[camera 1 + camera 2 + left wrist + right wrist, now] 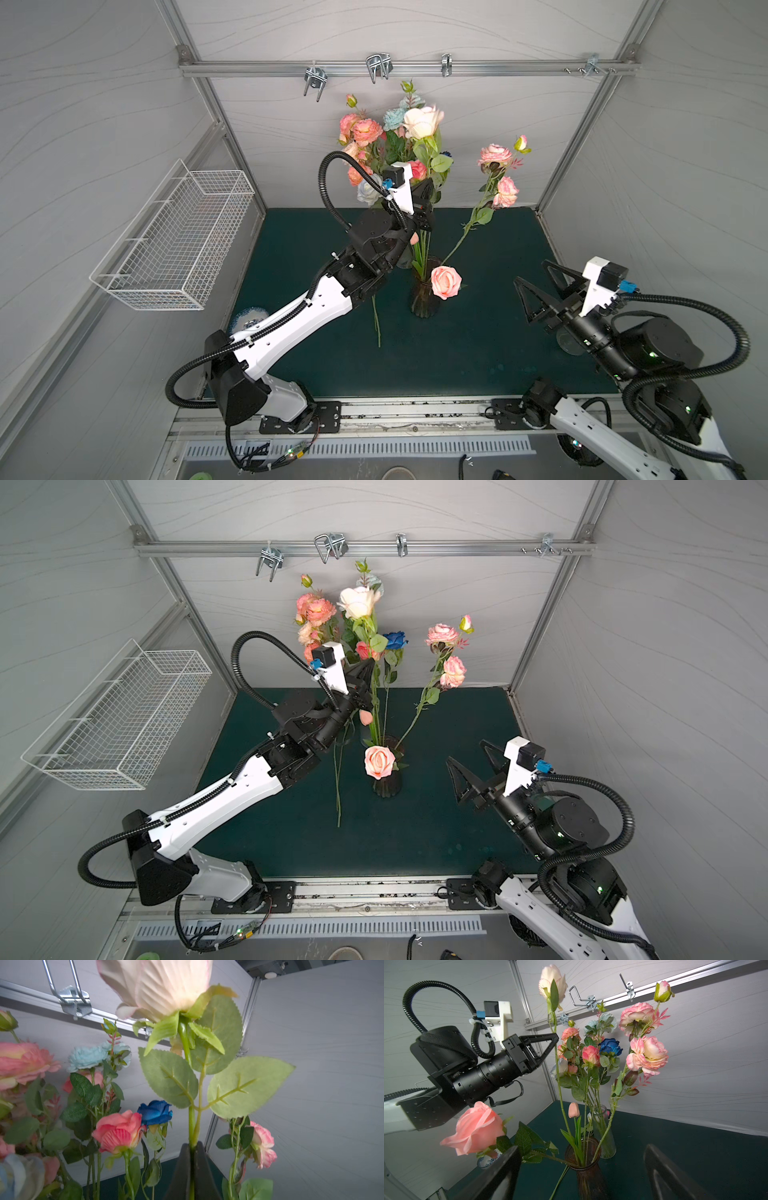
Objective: Arrange flowers in a vase
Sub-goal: Place the flower in the vase.
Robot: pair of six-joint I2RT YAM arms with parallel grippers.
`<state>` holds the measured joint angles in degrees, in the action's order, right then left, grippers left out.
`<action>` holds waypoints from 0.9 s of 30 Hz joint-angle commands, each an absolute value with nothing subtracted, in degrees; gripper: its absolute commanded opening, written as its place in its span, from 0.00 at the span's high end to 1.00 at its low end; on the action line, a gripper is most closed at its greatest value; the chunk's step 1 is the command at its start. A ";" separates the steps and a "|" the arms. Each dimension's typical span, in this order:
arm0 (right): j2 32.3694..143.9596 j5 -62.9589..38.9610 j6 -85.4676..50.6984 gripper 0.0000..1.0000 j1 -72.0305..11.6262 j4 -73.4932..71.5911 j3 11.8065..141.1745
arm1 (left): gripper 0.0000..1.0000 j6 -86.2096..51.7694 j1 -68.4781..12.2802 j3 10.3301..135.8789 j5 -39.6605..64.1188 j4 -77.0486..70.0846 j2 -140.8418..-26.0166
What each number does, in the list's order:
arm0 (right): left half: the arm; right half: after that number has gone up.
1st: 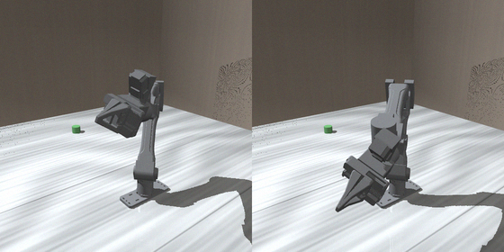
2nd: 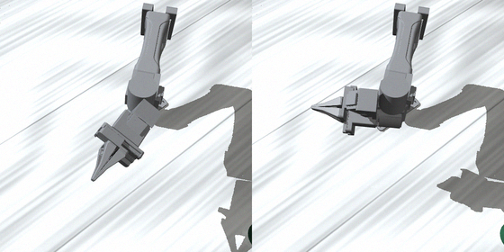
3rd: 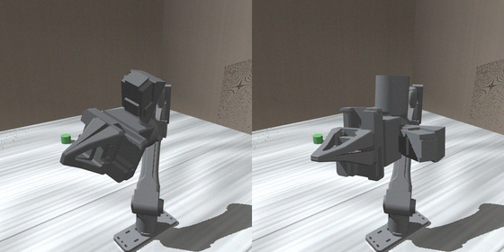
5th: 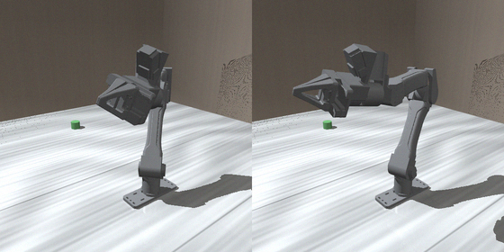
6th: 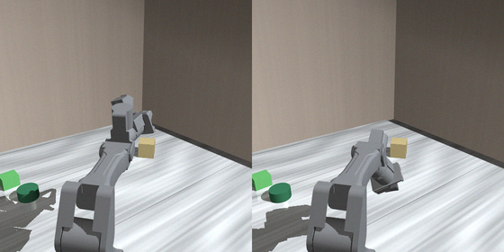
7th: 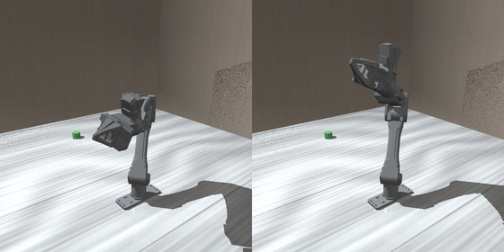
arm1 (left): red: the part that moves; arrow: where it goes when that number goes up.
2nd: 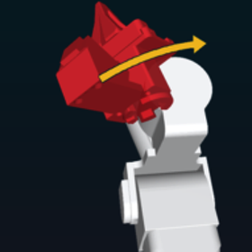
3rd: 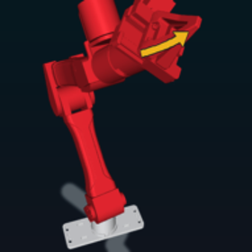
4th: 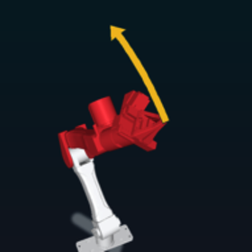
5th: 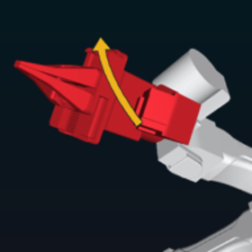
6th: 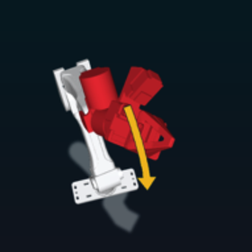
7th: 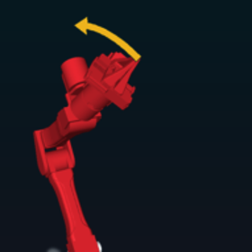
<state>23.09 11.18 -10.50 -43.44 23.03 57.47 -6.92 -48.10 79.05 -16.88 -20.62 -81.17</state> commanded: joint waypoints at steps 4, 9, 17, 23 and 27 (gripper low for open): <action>21.98 11.75 -9.92 0.06 -43.70 21.56 56.38 | 1.00 -6.38 -50.68 73.30 -19.44 -21.61 -79.62; 21.36 11.45 -10.79 0.06 -43.77 21.40 55.88 | 1.00 -7.05 -51.24 68.92 -22.39 -20.38 -78.20; 20.95 10.81 -11.60 0.06 -43.70 21.29 55.55 | 0.75 -8.48 -51.47 65.64 -24.84 -18.13 -75.26; 21.09 10.37 -12.10 0.06 -43.76 21.51 55.40 | 0.59 -9.75 -51.51 65.01 -25.44 -16.35 -72.58; 20.74 10.44 -12.28 0.05 -43.76 21.62 55.15 | 0.51 -11.01 -51.93 63.63 -25.83 -15.37 -68.13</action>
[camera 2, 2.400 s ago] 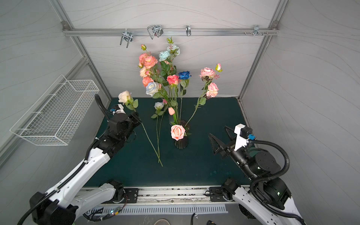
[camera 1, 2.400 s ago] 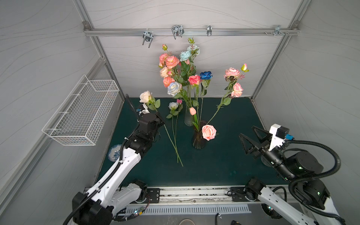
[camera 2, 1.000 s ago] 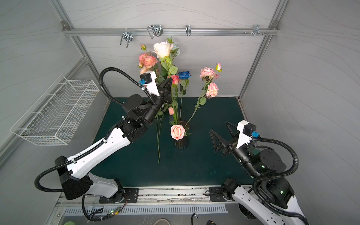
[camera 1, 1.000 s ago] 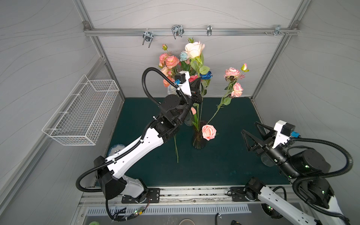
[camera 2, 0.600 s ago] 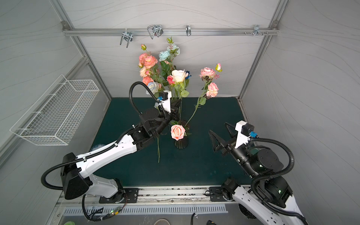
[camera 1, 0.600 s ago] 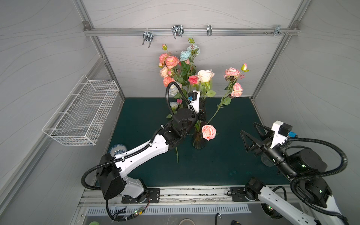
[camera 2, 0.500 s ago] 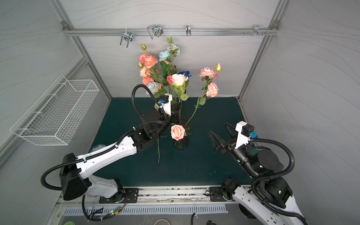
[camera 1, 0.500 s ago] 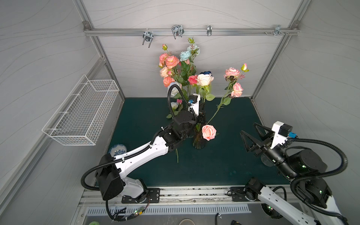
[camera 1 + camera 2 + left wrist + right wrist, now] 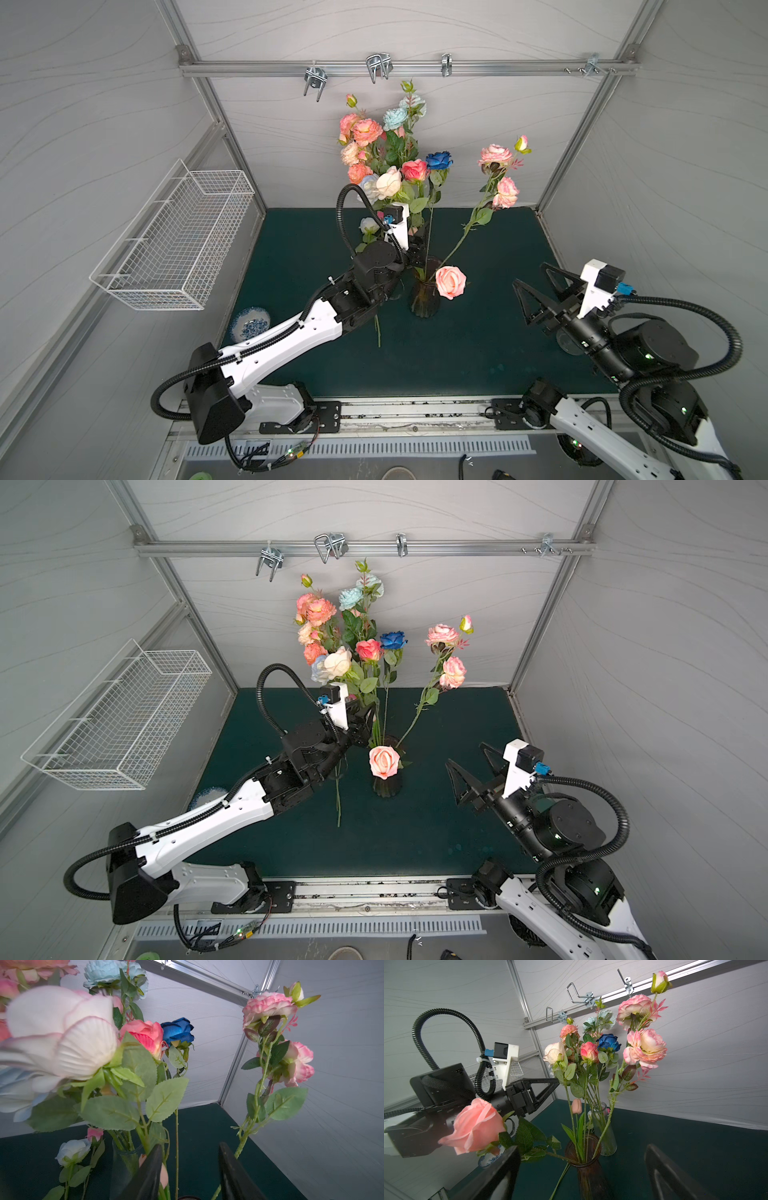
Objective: Arrange flowers in a vase
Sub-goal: Place the flower in the vase.
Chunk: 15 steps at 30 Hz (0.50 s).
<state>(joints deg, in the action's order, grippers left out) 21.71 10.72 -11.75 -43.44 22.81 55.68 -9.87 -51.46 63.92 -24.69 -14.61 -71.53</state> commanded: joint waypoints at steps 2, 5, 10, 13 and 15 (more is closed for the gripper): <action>20.65 10.50 -12.30 0.05 -43.72 21.71 55.11 | 0.50 -12.47 -52.05 62.78 -26.59 -13.29 -65.05; 20.70 10.40 -12.31 0.05 -43.70 21.79 54.87 | 0.52 -16.01 -52.03 60.28 -30.13 -9.19 -59.89; 20.43 10.72 -12.55 0.05 -43.72 20.75 53.45 | 0.52 -21.38 -51.95 54.66 -42.66 -0.70 -51.44; 20.30 10.74 -12.82 0.05 -43.77 20.17 52.52 | 0.48 -29.14 -48.04 53.13 -43.13 10.43 -49.78; 20.37 10.58 -12.93 0.05 -43.77 19.96 52.16 | 0.46 -36.92 -39.86 52.88 -35.16 17.92 -51.07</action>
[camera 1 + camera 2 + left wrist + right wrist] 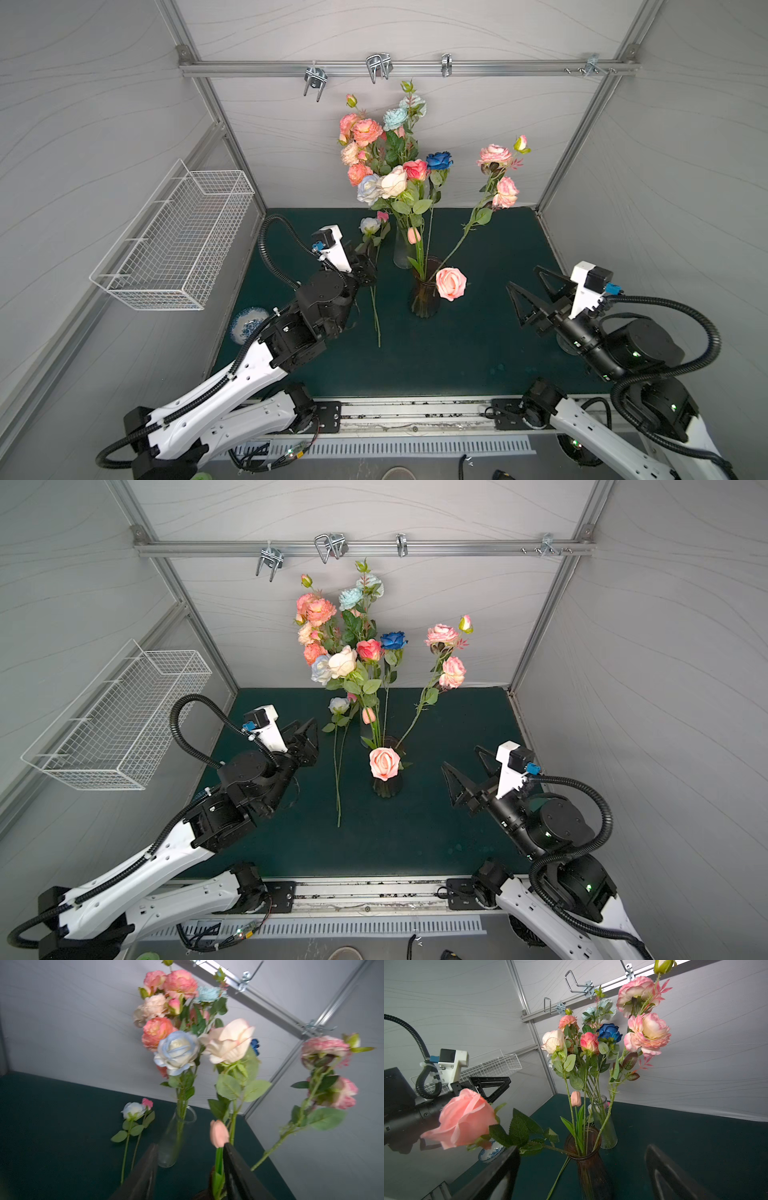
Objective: Arrange flowers in a vase
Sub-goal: Place the flower in the vase, then pick up the flower from the top-center of the table.
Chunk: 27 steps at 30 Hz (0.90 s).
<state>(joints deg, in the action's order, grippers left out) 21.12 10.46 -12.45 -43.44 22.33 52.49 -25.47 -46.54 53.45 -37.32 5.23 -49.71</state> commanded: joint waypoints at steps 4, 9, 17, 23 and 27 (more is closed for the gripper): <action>20.57 10.15 -13.14 0.05 -43.74 19.88 52.12 | 0.46 -44.47 -21.54 50.37 -12.15 20.03 -60.69; 20.26 10.12 -13.32 0.05 -43.75 20.28 52.20 | 0.45 -42.44 -20.48 57.01 -6.29 20.40 -80.13; 19.47 10.70 -12.38 0.05 -43.76 22.75 53.90 | 0.47 -39.10 -20.48 63.52 -9.99 11.61 -98.17; 18.90 11.42 -11.84 0.05 -43.73 23.68 54.40 | 0.50 -36.99 -20.49 72.59 -14.88 11.73 -107.57; 18.81 11.69 -11.56 0.05 -43.70 24.33 54.70 | 0.54 -35.04 -20.48 79.52 -17.52 15.13 -115.57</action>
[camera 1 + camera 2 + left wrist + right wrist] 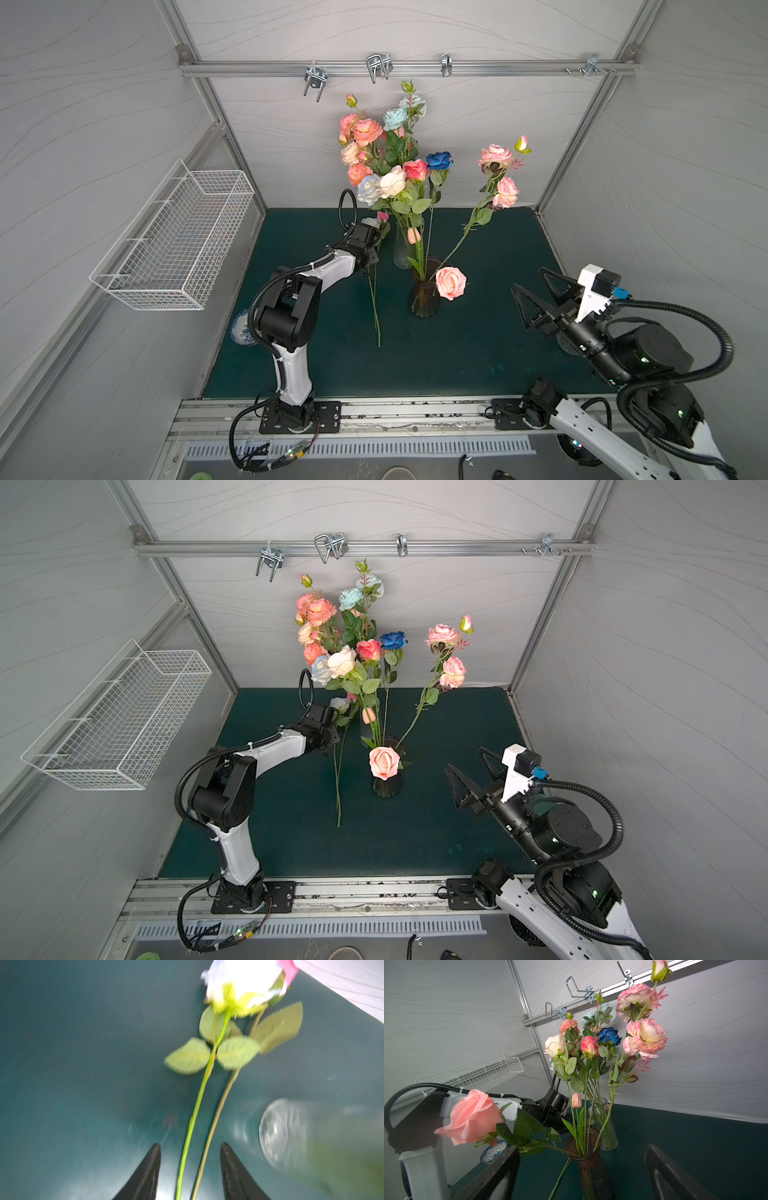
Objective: Arrange flowers in a vase
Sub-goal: Pick up the flower from the top-center of the table.
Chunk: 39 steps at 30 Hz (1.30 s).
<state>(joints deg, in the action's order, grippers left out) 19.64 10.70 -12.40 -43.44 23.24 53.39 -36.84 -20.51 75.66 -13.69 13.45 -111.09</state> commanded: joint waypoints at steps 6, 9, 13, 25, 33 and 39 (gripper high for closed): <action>18.46 12.47 -10.90 0.05 -43.76 25.13 54.93 | 0.55 -34.11 -20.43 83.55 -16.90 15.07 -122.87; 18.70 12.49 -10.73 0.05 -43.72 25.20 55.01 | 0.58 -35.06 -20.38 88.12 -19.46 22.27 -125.49; 18.33 12.45 -10.94 0.05 -43.77 25.14 55.20 | 0.67 -35.27 -19.88 93.00 -22.56 30.92 -128.61; 17.06 11.96 -11.33 0.05 -43.77 25.75 55.38 | 1.00 -42.76 -16.96 71.20 -23.46 24.14 -107.82; 16.54 11.70 -11.87 0.04 -43.77 25.59 54.42 | 1.00 -41.60 -17.67 55.47 -24.23 16.97 -79.19; 17.04 11.13 -12.37 0.04 -43.72 25.20 54.67 | 1.00 -33.28 -27.19 56.27 -35.07 13.03 -61.21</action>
<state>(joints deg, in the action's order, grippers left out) 17.34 11.49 -12.19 -43.44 25.58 54.37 -38.15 -22.83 54.02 -27.59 17.93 -66.00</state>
